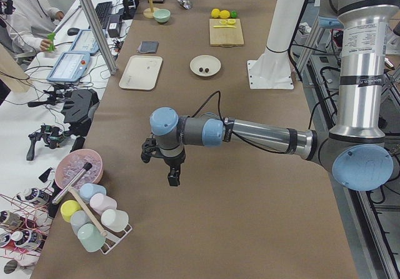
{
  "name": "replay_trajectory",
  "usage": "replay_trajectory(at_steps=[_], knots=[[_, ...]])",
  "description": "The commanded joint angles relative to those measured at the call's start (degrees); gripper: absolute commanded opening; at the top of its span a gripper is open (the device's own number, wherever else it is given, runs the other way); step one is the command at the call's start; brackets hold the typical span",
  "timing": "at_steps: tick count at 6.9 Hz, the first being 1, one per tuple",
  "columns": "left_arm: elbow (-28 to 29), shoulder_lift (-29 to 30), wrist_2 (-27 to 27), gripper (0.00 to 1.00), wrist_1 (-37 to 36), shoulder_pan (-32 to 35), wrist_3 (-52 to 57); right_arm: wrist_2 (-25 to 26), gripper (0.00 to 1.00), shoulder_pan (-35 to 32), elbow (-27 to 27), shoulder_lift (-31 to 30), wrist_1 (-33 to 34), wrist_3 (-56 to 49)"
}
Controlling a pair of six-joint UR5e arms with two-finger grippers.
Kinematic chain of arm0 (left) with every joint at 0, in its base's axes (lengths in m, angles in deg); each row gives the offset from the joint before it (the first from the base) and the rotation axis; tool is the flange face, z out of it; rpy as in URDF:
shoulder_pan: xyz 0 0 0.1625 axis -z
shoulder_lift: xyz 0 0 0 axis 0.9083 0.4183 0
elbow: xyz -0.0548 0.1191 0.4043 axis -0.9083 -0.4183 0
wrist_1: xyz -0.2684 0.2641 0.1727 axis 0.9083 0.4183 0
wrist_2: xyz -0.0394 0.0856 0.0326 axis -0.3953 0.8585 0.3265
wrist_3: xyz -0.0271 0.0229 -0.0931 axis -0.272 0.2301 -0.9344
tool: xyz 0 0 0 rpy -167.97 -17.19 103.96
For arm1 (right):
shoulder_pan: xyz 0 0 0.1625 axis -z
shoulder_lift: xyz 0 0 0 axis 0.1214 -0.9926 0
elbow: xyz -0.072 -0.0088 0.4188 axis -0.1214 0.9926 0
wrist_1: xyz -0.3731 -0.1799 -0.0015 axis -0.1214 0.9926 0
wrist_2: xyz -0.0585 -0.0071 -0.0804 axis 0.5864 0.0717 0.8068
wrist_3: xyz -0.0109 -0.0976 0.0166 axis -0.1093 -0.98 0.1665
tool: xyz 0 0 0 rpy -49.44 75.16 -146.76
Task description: Place red cherry on plate
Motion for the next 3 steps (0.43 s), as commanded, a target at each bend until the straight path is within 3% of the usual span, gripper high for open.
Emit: replay_trajectory(at_steps=[1,3], knots=[[-0.1,0.0,0.0,0.98,-0.1,0.0,0.0,0.0,1.00,0.0,-1.4,0.1,0.0,-0.1],[-0.1,0.1,0.1,0.98,-0.1,0.0,0.0,0.0,1.00,0.0,-1.7,0.1,0.0,0.0]])
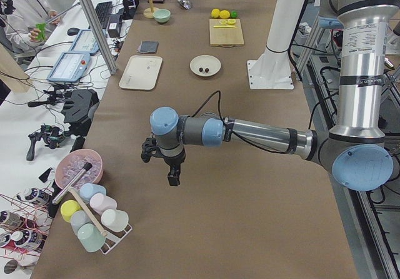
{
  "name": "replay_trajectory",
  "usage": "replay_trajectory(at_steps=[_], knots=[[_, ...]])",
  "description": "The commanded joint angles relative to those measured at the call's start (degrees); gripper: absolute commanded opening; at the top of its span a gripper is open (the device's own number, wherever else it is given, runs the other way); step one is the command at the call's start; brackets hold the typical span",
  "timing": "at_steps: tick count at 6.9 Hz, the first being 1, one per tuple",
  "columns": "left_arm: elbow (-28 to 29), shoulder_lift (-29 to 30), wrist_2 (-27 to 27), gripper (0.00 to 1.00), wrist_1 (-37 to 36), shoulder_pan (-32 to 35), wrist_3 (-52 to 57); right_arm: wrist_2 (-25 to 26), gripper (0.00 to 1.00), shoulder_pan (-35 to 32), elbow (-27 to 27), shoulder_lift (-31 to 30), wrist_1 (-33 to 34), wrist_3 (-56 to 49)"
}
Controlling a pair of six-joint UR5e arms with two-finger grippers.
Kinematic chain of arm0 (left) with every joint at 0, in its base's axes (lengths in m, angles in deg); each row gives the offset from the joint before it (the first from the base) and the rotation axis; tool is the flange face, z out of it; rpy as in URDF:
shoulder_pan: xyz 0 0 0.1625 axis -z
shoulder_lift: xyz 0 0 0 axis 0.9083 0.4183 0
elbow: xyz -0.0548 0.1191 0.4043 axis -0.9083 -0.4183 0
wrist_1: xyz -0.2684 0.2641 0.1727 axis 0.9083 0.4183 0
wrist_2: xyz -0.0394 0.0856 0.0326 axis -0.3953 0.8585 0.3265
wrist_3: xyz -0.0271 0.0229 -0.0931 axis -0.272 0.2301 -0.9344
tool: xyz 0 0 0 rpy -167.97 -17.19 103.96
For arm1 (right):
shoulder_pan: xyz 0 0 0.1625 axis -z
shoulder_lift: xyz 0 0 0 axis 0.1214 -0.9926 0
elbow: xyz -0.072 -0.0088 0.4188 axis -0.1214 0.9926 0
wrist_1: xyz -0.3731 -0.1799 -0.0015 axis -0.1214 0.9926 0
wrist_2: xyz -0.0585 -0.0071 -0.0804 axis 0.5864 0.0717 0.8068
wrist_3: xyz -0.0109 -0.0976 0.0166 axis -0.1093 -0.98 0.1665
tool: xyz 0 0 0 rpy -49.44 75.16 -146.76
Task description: Place red cherry on plate
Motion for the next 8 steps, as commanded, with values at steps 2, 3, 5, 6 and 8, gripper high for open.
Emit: replay_trajectory(at_steps=[2,3,5,6,8], knots=[[-0.1,0.4,0.3,0.98,-0.1,0.0,0.0,-0.1,1.00,0.0,-2.2,-0.3,0.1,0.1],[0.0,0.1,0.3,0.98,-0.2,0.1,-0.1,-0.2,1.00,0.0,-2.2,-0.3,0.1,0.1],[-0.1,0.3,0.1,0.98,-0.3,0.2,-0.2,-0.2,1.00,0.0,-2.2,-0.4,0.1,0.1],[-0.1,0.3,0.1,0.98,-0.3,0.2,-0.3,-0.3,1.00,0.0,-2.3,-0.5,0.1,0.1],[-0.1,0.1,0.0,0.98,-0.2,0.2,-0.4,-3.3,1.00,0.0,-3.0,-0.9,0.2,0.1]])
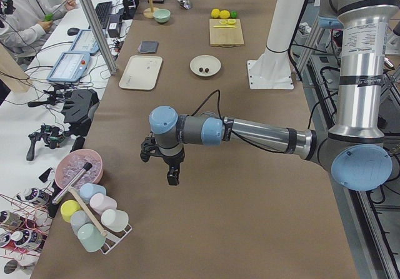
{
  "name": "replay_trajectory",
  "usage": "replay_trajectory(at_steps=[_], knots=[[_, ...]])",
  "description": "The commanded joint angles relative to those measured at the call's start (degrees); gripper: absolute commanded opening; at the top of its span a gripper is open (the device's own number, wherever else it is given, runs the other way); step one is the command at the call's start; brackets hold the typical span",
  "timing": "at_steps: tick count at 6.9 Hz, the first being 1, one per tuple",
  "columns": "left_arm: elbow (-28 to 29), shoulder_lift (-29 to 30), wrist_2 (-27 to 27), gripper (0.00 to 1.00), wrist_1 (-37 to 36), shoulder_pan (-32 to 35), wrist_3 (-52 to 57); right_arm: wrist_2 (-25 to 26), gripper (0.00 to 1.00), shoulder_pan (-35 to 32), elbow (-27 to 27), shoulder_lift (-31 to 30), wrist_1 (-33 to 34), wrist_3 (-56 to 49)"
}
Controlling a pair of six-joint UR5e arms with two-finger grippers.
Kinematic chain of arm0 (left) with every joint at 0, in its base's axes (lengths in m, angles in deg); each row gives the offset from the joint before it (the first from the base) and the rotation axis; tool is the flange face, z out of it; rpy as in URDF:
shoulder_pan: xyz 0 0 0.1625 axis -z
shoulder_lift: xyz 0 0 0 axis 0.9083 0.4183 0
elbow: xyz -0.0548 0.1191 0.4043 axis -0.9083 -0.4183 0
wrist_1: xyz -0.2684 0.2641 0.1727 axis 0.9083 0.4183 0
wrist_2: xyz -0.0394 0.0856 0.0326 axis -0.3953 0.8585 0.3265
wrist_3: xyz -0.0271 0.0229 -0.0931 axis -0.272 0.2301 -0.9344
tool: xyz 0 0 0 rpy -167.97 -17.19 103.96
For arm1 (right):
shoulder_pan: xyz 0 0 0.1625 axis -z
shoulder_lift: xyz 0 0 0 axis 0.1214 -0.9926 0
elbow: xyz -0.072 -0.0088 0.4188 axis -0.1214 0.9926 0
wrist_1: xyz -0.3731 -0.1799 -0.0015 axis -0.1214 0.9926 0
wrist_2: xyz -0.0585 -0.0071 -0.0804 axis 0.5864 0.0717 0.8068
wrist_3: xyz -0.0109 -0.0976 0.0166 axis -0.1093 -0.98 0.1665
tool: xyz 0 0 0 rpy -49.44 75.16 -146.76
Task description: Place red cherry on plate
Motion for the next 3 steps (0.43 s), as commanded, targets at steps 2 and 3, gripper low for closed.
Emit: replay_trajectory(at_steps=[2,3], knots=[[0.0,-0.2,0.0,0.98,0.0,0.0,-0.1,-2.2,1.00,0.0,-0.4,-0.5,-0.1,0.0],[0.0,-0.3,-0.1,0.98,0.0,-0.1,-0.1,-2.3,1.00,0.0,-0.4,-0.5,-0.1,0.0]])
